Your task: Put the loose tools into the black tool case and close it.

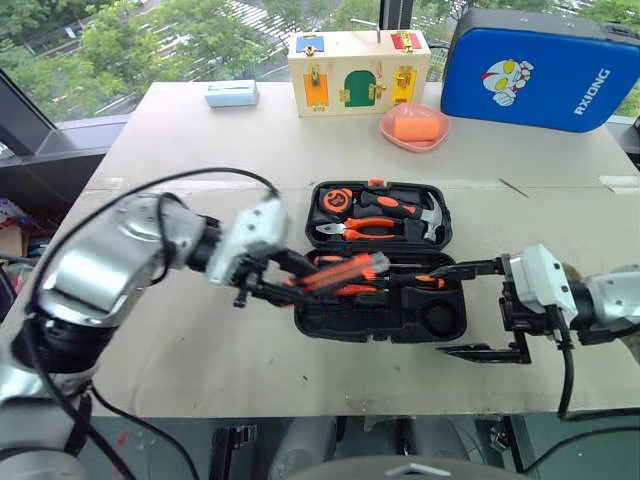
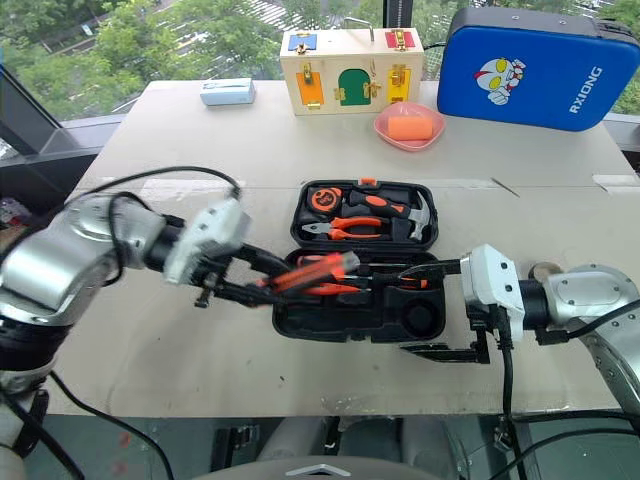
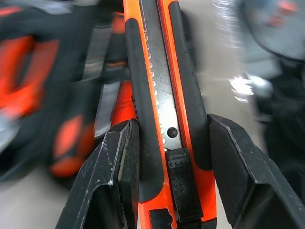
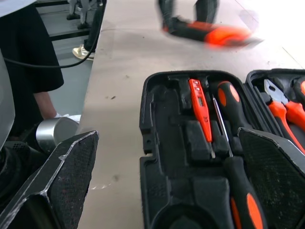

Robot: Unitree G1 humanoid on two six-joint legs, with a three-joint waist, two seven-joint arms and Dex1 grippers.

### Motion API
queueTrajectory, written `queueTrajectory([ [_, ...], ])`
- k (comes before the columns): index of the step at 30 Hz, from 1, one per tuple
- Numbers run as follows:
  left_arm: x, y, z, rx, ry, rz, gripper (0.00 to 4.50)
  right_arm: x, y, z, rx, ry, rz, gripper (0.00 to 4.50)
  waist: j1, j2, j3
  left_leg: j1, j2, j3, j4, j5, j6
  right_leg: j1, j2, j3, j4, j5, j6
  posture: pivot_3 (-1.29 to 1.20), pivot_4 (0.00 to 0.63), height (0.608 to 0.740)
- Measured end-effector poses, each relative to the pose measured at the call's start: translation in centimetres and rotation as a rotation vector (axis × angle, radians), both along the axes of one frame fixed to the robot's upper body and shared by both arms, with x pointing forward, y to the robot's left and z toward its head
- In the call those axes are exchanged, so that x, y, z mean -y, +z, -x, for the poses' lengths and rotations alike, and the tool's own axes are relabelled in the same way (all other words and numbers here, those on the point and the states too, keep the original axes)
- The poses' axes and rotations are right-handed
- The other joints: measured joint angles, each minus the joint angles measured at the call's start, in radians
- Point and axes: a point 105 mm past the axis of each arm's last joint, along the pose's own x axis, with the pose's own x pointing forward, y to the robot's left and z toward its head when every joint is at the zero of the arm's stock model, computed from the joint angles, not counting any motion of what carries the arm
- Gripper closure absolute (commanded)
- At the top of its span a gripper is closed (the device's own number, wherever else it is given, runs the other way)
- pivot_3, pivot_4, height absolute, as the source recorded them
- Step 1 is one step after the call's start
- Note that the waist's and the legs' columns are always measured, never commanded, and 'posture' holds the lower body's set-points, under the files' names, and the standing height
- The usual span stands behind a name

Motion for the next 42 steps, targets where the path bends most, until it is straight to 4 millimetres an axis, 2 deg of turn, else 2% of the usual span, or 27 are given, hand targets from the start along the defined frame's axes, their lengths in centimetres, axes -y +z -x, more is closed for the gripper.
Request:
queueTrajectory([
  [1,1.4,-1.2,0.1,-0.006,-0.085,-0.044,2.75,0.1,-0.1,0.2,0.003,-0.022,0.0,0.0,0.004,0.0,0.0,0.0,0.0,0.0,0.001,0.0,0.0,0.0,0.0,-0.001,0.001,0.0,0.0,0.0,0.15,0.735],
  [4,2.6,-2.6,-0.5,-0.021,-0.138,-0.096,2.75,0.2,0.1,0.4,0.025,-0.051,-0.001,0.0,0.001,-0.002,0.001,0.0,0.0,0.001,0.004,0.0,0.0,0.0,0.002,-0.002,0.004,0.0,0.0,0.0,0.15,0.735],
  [10,3.3,-4.1,-2.2,-0.022,-0.168,-0.161,2.75,0.3,0.1,1.1,0.032,-0.113,-0.001,0.0,0.002,-0.002,0.001,0.0,0.0,0.001,0.006,0.0,0.0,0.0,0.002,-0.003,0.006,0.0,0.001,0.0,0.15,0.735],
  [22,4.4,-5.4,-2.3,-0.051,-0.196,-0.175,2.75,0.2,0.6,0.8,0.053,-0.157,-0.002,0.0,0.002,-0.002,0.001,0.0,0.0,0.0,0.008,0.0,0.0,0.0,0.005,-0.003,0.008,0.0,0.001,0.0,0.15,0.735],
  [23,4.5,-5.5,-2.3,-0.059,-0.186,-0.177,1.72,0.1,0.6,0.8,0.054,-0.155,-0.003,0.0,0.002,-0.002,0.001,0.0,0.0,0.0,0.008,0.0,0.0,0.0,0.006,-0.003,0.008,0.0,0.001,0.0,0.15,0.735],
  [27,4.5,-5.5,-2.1,-0.101,-0.177,-0.177,0.1,0.1,0.6,0.6,0.051,-0.156,-0.005,0.0,0.004,-0.002,0.001,0.0,0.0,0.0,0.008,0.0,0.0,0.0,0.006,-0.003,0.008,0.0,0.001,0.0,0.15,0.735],
  [30,4.6,-5.2,-1.8,-0.123,-0.175,-0.166,0.04,0.1,0.6,0.6,0.051,-0.15,-0.005,0.0,0.005,-0.002,0.002,0.0,0.0,0.0,0.009,0.0,0.0,0.001,0.005,-0.004,0.008,0.0,0.001,0.0,0.15,0.735],
  [33,4.9,-3.4,-1.6,-0.154,-0.149,-0.108,0.04,0.0,0.4,0.6,0.042,-0.139,-0.004,0.0,0.003,-0.003,0.002,0.0,0.0,0.0,0.009,0.0,0.001,0.001,0.006,-0.004,0.008,0.0,0.001,0.0,0.15,0.735],
  [34,5.1,-2.4,-1.6,-0.139,-0.147,-0.089,0.3,0.0,0.2,0.5,0.033,-0.136,-0.004,0.0,0.003,-0.003,0.002,0.0,0.0,-0.001,0.009,0.0,0.0,0.001,0.006,-0.004,0.008,0.0,0.001,0.0,0.15,0.735],
  [36,5.0,-1.8,-1.8,-0.113,-0.14,-0.074,0.81,0.1,0.2,0.5,0.036,-0.138,-0.003,0.0,0.001,-0.002,0.001,0.001,0.0,0.0,0.009,0.0,0.0,0.001,0.006,-0.004,0.008,0.0,0.001,0.0,0.15,0.735],
  [41,4.3,-2.4,-2.0,-0.107,-0.123,-0.083,3.4,0.3,0.0,0.4,0.04,-0.135,0.007,0.0,0.0,-0.002,0.002,0.001,0.0,-0.001,0.009,0.0,0.0,0.001,0.006,-0.004,0.008,0.0,0.001,0.0,0.15,0.735],
  [42,4.3,-2.4,-2.0,-0.106,-0.123,-0.084,3.78,0.3,0.0,0.4,0.042,-0.134,0.008,0.0,0.003,-0.002,0.002,0.001,0.0,-0.001,0.009,0.0,0.0,0.001,0.006,-0.004,0.008,0.0,0.001,0.0,0.15,0.735],
])
